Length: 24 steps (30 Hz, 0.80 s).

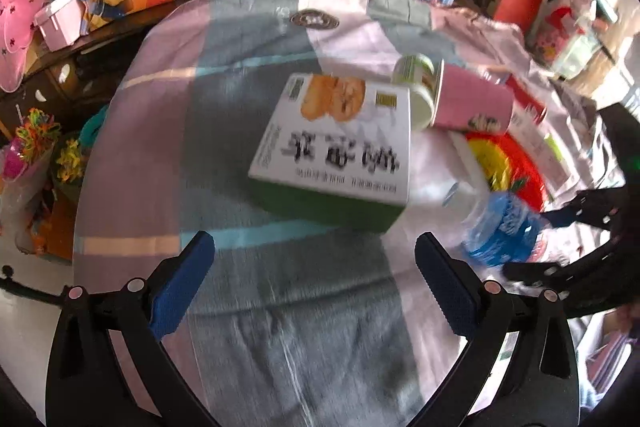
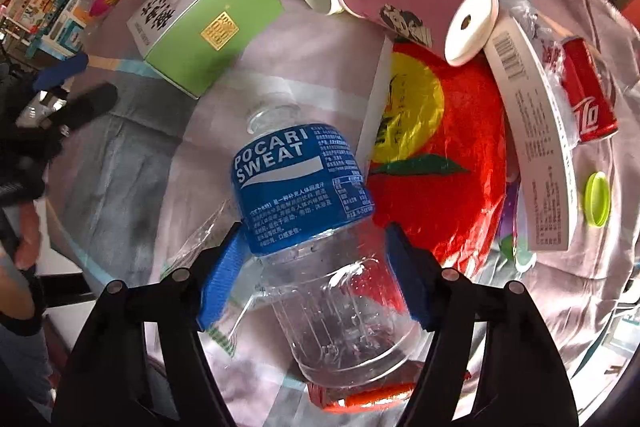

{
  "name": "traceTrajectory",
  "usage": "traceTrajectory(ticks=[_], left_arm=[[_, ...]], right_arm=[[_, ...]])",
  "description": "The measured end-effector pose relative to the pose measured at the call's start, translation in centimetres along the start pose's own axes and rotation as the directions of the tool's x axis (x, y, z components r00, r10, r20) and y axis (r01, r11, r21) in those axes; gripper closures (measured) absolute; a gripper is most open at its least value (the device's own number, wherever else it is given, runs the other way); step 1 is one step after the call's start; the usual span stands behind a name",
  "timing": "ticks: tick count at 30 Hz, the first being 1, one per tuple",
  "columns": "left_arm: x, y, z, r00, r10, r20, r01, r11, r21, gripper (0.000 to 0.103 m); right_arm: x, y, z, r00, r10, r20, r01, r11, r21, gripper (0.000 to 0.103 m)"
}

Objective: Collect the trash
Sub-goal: 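Grasp the green-white pastry box with the left gripper while the right holds the bottle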

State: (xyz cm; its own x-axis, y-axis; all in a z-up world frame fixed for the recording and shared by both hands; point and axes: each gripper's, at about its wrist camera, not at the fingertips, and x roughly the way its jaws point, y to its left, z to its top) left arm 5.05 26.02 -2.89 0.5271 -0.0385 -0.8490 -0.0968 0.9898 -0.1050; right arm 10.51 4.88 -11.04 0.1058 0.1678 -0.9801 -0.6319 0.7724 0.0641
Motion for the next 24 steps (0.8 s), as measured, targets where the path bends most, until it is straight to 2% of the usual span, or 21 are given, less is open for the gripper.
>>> traceTrajectory(ticks=[2,4,7,10,12,14,17,21,24], left_arm=[[-0.2,0.2,0.9,1.000,0.011,0.012,-0.011,1.000,0.020,0.003],[-0.2,0.6,1.6,0.998,0.054,0.024,-0.054,0.998,0.031,0.003],[0.1,2.7,2.7,0.993,0.109,0.036,-0.109,0.994,-0.006,0.003],[0.2,5.2,3.5,0.979,0.194,0.058,-0.192,0.981,-0.032,0.003],[0.5,6.7,3.7,0.976,0.209,0.056,-0.207,0.977,-0.048,0.003],[1.3,8.1,3.8,0.977,0.209,0.044,-0.206,0.976,-0.065,0.003],[3.2,7.9,3.6,0.985,0.171,-0.005,-0.171,0.985,-0.020,0.004],[3.9,5.2,2.8,0.996,0.091,-0.011,-0.091,0.994,0.066,0.004],[3.5,1.9,2.1,1.000,0.026,-0.004,-0.026,0.990,0.139,0.004]], right_arm=[[-0.2,0.1,0.4,1.000,0.022,0.015,-0.022,1.000,0.012,0.036],[-0.3,-0.1,0.5,0.999,0.020,0.030,-0.021,0.999,0.030,0.036],[-0.9,-0.9,0.5,0.998,0.041,0.048,-0.044,0.997,0.067,0.036],[-1.4,-1.3,0.2,0.996,0.064,0.061,-0.069,0.994,0.080,0.036],[-1.6,-1.6,-0.4,0.994,0.077,0.073,-0.083,0.993,0.085,0.036],[-2.0,-1.5,-0.3,0.992,0.092,0.084,-0.100,0.991,0.090,0.036],[-2.4,-2.1,-0.1,0.990,0.100,0.095,-0.110,0.988,0.111,0.036],[-3.0,-3.2,-0.9,0.987,0.119,0.110,-0.134,0.980,0.149,0.036],[-3.4,-4.0,-1.4,0.986,0.117,0.122,-0.137,0.975,0.173,0.036]])
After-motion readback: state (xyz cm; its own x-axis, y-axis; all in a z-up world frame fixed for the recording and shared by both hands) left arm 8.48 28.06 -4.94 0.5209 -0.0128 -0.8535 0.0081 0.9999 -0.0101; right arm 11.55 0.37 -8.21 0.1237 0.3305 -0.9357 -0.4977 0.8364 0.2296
